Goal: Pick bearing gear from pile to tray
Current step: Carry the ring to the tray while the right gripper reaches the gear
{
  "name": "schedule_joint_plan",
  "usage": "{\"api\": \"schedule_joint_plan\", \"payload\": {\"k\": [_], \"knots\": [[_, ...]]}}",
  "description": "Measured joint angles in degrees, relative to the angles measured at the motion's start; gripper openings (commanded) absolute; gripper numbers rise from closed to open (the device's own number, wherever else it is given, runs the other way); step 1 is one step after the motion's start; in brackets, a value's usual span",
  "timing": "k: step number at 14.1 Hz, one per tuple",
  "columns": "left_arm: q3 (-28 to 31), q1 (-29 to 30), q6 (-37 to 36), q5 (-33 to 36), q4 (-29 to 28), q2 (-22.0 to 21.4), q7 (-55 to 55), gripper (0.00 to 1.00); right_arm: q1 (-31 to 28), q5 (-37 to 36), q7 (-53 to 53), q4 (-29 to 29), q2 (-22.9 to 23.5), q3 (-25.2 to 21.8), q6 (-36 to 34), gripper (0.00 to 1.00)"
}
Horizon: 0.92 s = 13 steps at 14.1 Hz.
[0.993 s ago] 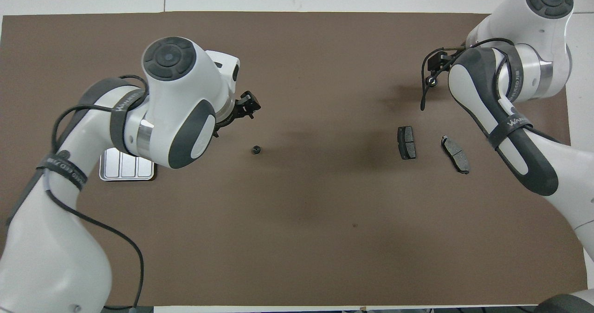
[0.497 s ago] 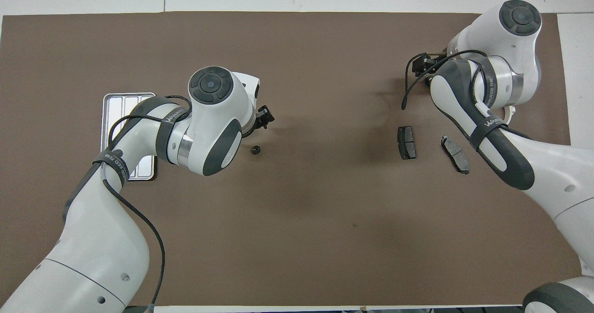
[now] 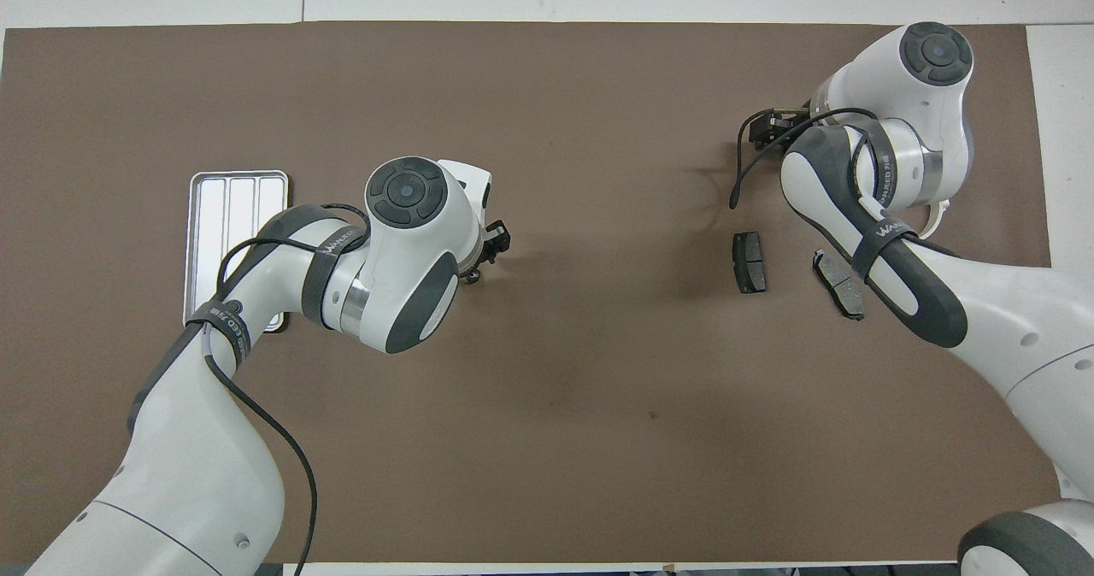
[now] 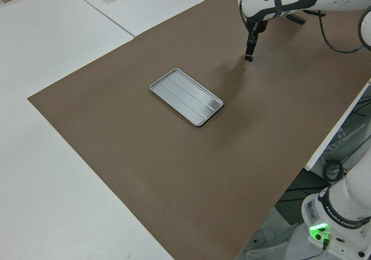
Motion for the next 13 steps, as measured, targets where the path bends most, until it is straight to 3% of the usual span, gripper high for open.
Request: {"api": "schedule_joint_plan", "payload": {"k": [3,5,6,7,8,9,12,13], "knots": [[0.0,-0.7,3.6,0.0,-2.5,0.0,-0.7,0.70,-0.1,-0.1,0.0,0.0,-0.2,-0.1,-1.8,0.89],[0.0,-0.7,3.8,0.0,-2.8,0.0,-0.7,0.66,-0.1,-0.2,0.0,0.1,-0.3,-0.1,-2.8,0.78],[0.0,-0.7,3.8,0.0,-2.9,0.0,-0.7,0.53,-0.1,-0.3,0.0,0.1,-0.5,-0.1,-3.1,0.69],[0.0,-0.7,3.8,0.0,-2.9,0.0,-0.7,0.29,-0.1,-0.6,0.0,0.2,-0.6,-0.1,-3.3,0.59],[0.0,-0.7,3.8,0.0,-2.9,0.0,-0.7,0.10,-0.1,-0.8,0.0,0.2,-0.6,-0.1,-3.3,0.56],[0.1,-0.7,3.8,0.0,-2.9,0.0,-0.7,0.00,-0.1,-1.0,0.0,0.2,-0.8,-0.1,-3.3,0.54],[0.3,-0.7,3.7,0.0,-2.9,-0.2,-0.8,0.00,-0.1,-1.1,0.0,0.2,-1.0,0.0,-3.0,0.50],[0.5,-0.6,3.0,0.0,-2.8,-0.3,-0.8,0.00,-0.1,-1.1,0.0,0.2,-1.0,0.0,-3.0,0.43]]}}
